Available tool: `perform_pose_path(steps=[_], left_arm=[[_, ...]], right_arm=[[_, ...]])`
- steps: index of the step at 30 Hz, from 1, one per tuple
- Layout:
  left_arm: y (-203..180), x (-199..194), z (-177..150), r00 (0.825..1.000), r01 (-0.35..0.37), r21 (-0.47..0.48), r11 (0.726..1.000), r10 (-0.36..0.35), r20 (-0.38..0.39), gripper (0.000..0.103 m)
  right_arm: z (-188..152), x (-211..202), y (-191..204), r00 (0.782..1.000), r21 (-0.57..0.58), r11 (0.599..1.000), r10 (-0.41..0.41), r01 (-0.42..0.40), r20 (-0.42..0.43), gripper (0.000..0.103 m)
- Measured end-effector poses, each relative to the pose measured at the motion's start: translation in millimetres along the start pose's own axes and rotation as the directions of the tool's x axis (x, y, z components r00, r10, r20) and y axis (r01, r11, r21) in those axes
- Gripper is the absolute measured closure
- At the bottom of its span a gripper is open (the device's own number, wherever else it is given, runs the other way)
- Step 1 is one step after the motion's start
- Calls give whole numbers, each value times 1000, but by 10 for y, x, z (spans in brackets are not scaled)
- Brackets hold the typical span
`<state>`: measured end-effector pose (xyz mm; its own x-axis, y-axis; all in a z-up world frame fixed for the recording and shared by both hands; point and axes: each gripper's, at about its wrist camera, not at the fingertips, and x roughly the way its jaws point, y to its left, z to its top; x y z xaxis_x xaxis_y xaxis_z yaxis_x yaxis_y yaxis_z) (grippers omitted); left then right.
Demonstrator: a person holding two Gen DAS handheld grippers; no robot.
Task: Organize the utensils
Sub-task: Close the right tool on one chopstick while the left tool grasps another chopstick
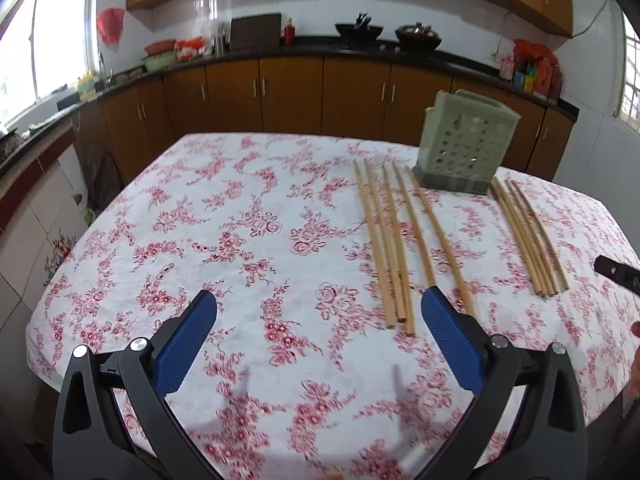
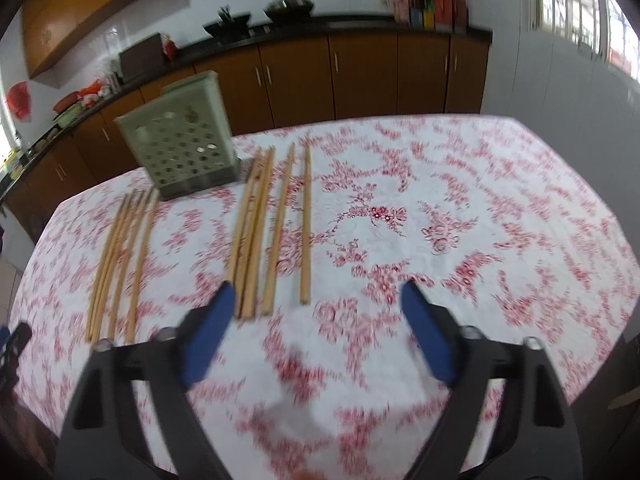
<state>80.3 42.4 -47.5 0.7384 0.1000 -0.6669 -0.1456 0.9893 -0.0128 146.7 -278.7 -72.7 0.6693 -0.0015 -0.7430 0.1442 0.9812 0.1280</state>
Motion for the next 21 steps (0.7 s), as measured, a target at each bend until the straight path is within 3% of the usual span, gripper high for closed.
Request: perform_pose_path(steps=[7, 9, 11, 15, 19, 21], left_arm=[[84, 312, 230, 998, 27, -8, 1000, -28, -63, 2], [74, 380, 267, 997, 31, 1, 1000, -31, -72, 2], [52, 442, 298, 995, 43, 11, 999, -42, -86, 10], [-21, 607, 349, 990, 73, 25, 997, -70, -120, 26], [-104, 799, 397, 981, 105, 31, 994, -98, -170, 44], [-147, 905, 421, 973, 131, 24, 991, -123, -197, 49]], right_arm=[[247, 638, 96, 994, -17, 1000, 15, -17, -107, 70], [260, 776, 106, 992, -17, 1000, 13, -15, -128, 73], [241, 882, 142, 990, -30, 1000, 0, -4, -141, 77], [210, 907, 168, 992, -81, 995, -60, 51, -109, 95], [237, 901, -33, 991, -6, 995, -99, 99, -89, 95], [238, 890, -83, 991, 0, 995, -103, 103, -83, 95]])
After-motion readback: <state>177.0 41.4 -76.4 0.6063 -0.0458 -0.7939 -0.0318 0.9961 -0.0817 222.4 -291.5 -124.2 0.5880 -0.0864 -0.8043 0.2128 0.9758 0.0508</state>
